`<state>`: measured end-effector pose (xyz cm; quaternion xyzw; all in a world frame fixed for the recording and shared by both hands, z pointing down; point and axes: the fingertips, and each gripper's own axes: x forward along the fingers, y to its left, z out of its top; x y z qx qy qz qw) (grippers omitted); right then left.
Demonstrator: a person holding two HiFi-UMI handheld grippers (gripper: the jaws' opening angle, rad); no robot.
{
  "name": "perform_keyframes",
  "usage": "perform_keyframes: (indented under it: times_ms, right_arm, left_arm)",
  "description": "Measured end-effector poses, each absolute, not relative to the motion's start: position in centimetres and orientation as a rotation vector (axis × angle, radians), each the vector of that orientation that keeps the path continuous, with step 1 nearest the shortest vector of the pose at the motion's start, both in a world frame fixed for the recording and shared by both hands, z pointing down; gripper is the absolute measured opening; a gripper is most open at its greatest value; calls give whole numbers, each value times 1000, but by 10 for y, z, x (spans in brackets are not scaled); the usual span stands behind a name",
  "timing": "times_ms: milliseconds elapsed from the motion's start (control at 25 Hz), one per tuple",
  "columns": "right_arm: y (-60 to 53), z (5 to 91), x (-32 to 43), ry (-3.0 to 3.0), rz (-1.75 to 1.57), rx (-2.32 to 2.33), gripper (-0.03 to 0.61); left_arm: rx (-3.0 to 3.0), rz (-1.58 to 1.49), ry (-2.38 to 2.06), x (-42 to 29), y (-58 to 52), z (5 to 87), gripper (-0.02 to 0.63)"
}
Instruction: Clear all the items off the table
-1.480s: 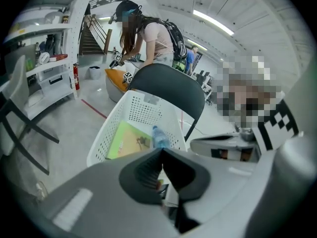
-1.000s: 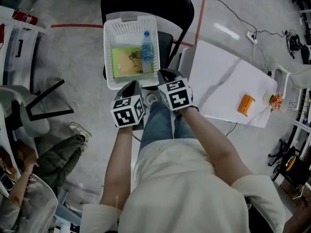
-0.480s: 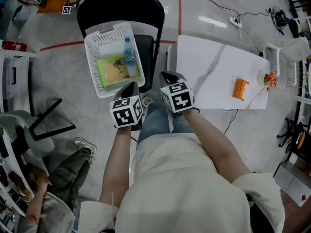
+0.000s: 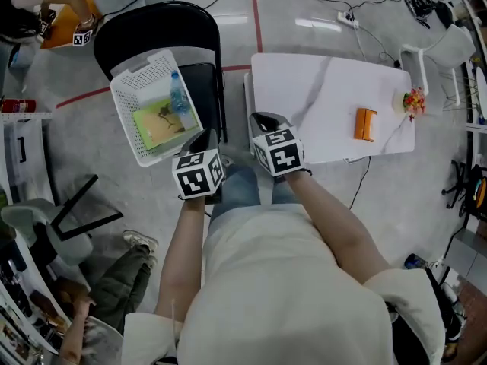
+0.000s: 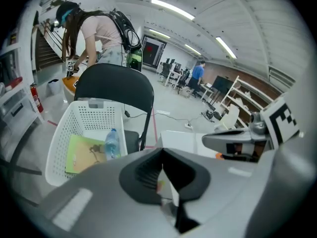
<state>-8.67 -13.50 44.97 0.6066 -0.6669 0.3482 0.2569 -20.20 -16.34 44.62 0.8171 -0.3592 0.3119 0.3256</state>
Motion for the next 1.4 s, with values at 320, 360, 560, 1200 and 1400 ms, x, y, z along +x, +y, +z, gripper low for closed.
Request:
perform_keyframes:
  times_ms: [320, 360, 560, 1200, 1400]
  right_arm:
    - [-107, 446, -31, -1799, 972, 1696, -2]
    - [-103, 446, -24, -1797, 975, 1700, -2]
    - [-82, 445, 12, -1783, 996, 1736, -2]
    - [-3, 451, 124, -1687, 1065, 1869, -2]
    - [24, 457, 161, -1643, 1093, 1918, -2]
  left_arm:
    - [2180, 840, -899, -142, -140, 439, 8]
    - [2183, 843, -895, -135, -137, 439, 9]
    - [2196, 861, -867, -98, -119, 439, 8]
    - [2273, 956, -722, 14, -54, 443, 8]
    - [2305, 983, -671, 51, -33, 444, 9]
